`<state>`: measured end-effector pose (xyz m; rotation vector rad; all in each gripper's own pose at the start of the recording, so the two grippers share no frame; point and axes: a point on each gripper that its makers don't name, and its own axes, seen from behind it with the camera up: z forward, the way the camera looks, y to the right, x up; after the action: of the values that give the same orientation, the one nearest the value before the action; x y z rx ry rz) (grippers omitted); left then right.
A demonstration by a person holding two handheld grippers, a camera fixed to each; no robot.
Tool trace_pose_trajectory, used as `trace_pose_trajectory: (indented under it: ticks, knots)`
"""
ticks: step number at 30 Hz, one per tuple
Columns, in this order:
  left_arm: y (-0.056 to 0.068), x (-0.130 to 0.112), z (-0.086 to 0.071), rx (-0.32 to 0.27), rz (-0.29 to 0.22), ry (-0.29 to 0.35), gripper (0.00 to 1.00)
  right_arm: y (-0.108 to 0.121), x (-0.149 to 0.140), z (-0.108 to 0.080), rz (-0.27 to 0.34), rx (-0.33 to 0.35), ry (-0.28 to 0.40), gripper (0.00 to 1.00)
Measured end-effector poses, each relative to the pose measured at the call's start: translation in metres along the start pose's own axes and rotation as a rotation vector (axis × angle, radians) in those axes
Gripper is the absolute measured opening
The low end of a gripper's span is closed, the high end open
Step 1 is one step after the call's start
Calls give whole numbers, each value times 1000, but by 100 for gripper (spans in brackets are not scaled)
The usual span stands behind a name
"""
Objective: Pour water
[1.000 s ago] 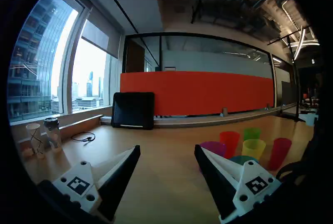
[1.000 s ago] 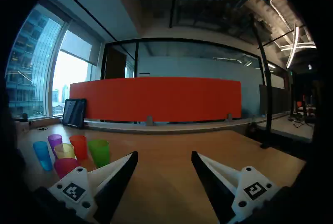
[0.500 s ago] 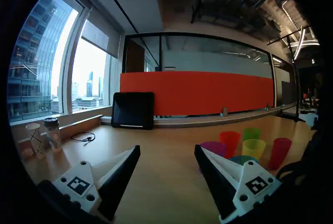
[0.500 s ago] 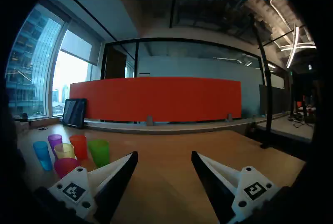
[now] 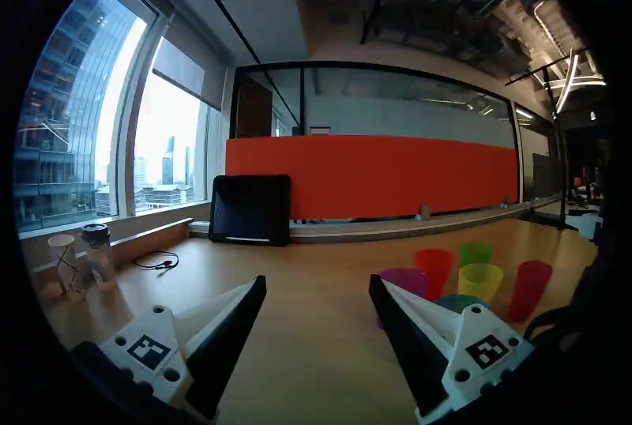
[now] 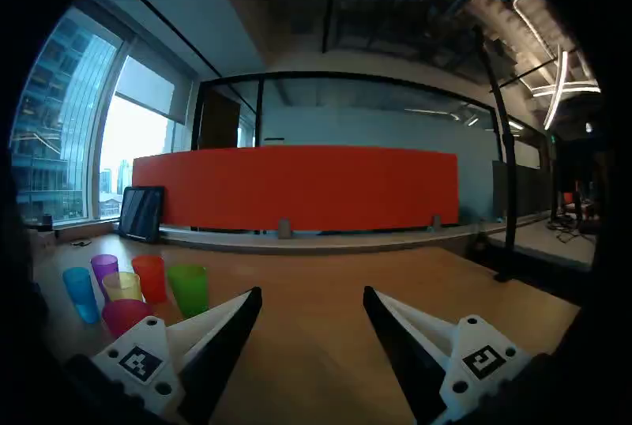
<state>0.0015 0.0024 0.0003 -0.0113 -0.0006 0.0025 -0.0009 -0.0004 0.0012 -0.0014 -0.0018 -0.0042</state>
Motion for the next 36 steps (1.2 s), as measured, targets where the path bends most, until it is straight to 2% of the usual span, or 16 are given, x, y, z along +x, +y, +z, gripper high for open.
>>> trace_pose_trajectory:
  ticks: [5, 11, 14, 20, 26, 36]
  knots:
    - [-2, -2, 2, 6, 16, -9, 97, 2, 3, 3, -7, -10, -5, 99]
    - [-12, 15, 8, 35, 77, -26, 97, -2, 38, 3, -37, 2, 18, 99]
    - [-14, 29, 13, 30, 64, -30, 97, -3, 59, 4, -54, 3, 24, 99]
    - [-22, 77, 22, 21, 38, -12, 97, -6, 95, 9, -62, 13, 23, 100]
    - [-26, 129, 26, 13, 41, 7, 97, -6, 131, 14, -41, 26, 16, 99]
    - [-31, 196, 35, 6, 32, 33, 97, -8, 183, 23, -8, 42, 3, 99]
